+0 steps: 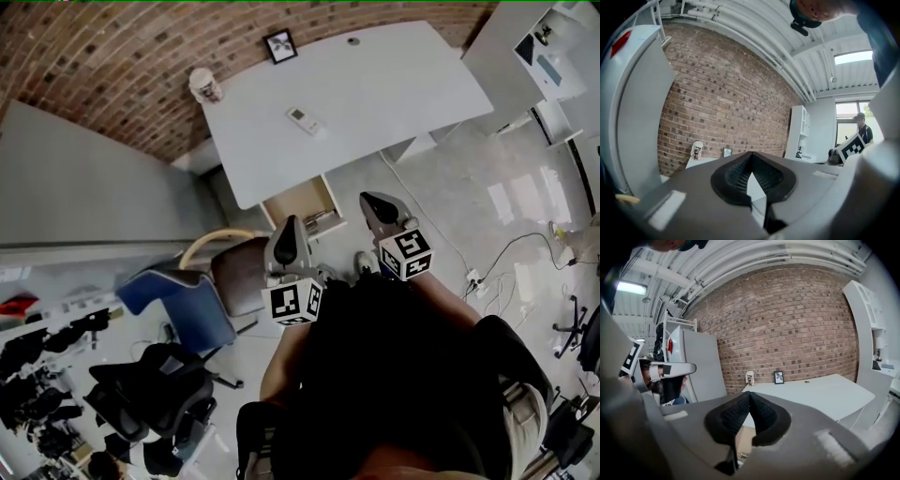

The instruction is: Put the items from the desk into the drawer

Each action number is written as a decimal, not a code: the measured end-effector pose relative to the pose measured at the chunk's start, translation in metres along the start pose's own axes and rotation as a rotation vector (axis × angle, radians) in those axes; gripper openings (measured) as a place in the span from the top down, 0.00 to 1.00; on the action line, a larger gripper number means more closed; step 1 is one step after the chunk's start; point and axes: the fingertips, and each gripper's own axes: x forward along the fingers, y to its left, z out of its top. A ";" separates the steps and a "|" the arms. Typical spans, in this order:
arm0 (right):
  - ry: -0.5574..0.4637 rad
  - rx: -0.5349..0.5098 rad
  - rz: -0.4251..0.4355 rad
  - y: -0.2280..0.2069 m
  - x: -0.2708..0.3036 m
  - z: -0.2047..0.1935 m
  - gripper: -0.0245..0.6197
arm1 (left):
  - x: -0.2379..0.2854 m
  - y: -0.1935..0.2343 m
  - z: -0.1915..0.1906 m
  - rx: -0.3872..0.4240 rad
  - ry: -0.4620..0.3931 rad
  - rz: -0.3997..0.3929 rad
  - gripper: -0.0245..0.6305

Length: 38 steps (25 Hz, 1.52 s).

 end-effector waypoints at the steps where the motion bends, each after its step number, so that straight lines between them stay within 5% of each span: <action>1: -0.014 -0.010 -0.003 0.001 -0.003 0.005 0.95 | -0.005 -0.005 0.007 0.017 -0.020 -0.001 0.94; 14: -0.015 -0.020 -0.005 0.010 -0.021 -0.002 0.96 | -0.026 -0.024 0.001 -0.017 -0.031 -0.012 0.94; 17: -0.024 -0.016 -0.007 0.011 -0.023 0.000 0.95 | -0.028 -0.023 0.001 -0.033 -0.046 -0.013 0.67; 38: -0.058 -0.014 0.010 -0.055 -0.041 0.008 0.95 | 0.034 -0.062 -0.022 -0.052 -0.029 0.058 0.61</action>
